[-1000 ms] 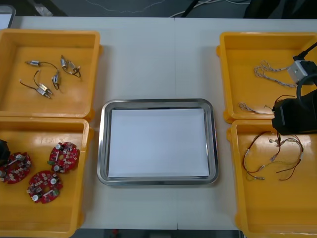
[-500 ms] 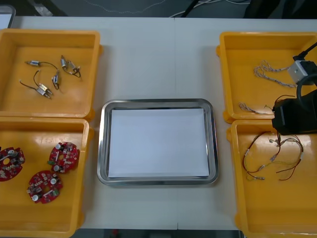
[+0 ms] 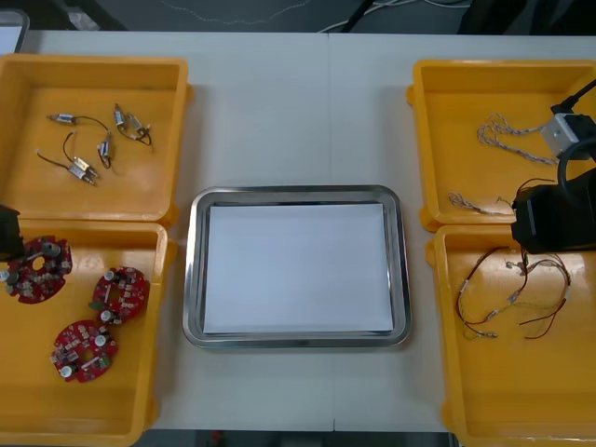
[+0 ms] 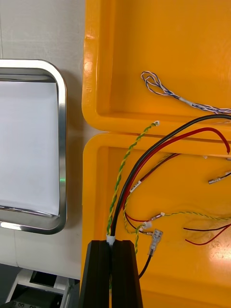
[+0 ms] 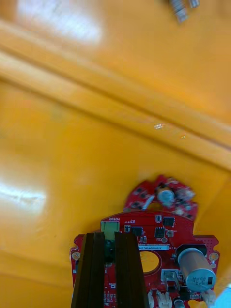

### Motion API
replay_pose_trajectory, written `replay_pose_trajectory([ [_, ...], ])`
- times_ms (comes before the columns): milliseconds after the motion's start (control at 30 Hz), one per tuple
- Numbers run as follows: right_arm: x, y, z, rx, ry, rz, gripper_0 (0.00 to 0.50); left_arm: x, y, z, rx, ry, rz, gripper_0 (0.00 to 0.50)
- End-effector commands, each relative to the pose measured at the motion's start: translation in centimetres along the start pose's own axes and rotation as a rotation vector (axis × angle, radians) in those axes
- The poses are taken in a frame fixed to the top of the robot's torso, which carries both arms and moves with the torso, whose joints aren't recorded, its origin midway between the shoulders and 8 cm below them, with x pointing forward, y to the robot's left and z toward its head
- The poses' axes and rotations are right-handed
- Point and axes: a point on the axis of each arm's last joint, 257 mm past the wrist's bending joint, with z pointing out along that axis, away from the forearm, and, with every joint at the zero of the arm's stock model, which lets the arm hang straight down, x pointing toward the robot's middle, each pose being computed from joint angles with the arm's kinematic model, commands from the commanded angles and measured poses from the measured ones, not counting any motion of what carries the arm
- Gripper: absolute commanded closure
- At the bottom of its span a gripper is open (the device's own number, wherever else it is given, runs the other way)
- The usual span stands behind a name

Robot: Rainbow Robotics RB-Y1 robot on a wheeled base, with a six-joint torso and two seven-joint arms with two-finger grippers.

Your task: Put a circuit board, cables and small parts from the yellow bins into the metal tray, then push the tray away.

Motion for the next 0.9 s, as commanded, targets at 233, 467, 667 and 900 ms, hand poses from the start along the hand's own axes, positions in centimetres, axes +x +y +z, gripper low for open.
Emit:
replay_pose_trajectory([
  [233,-0.8,-0.6,-0.7,0.036,-0.02,-0.003,0.5,-1.9,-9.4,-2.7,0.083,-0.084,0.191,0.5],
  [467,-0.8,-0.6,-0.7,0.036,-0.02,-0.003,0.5,0.2,-15.8,-2.6,0.143,-0.078,0.203,0.5],
  [667,-0.8,-0.6,-0.7,0.036,-0.02,-0.003,0.5,1.7,-20.1,-1.7,0.154,-0.088,0.191,0.5],
  [900,-0.8,-0.6,-0.7,0.036,-0.02,-0.003,0.5,4.2,-24.1,-0.2,0.147,-0.093,0.18,0.5],
])
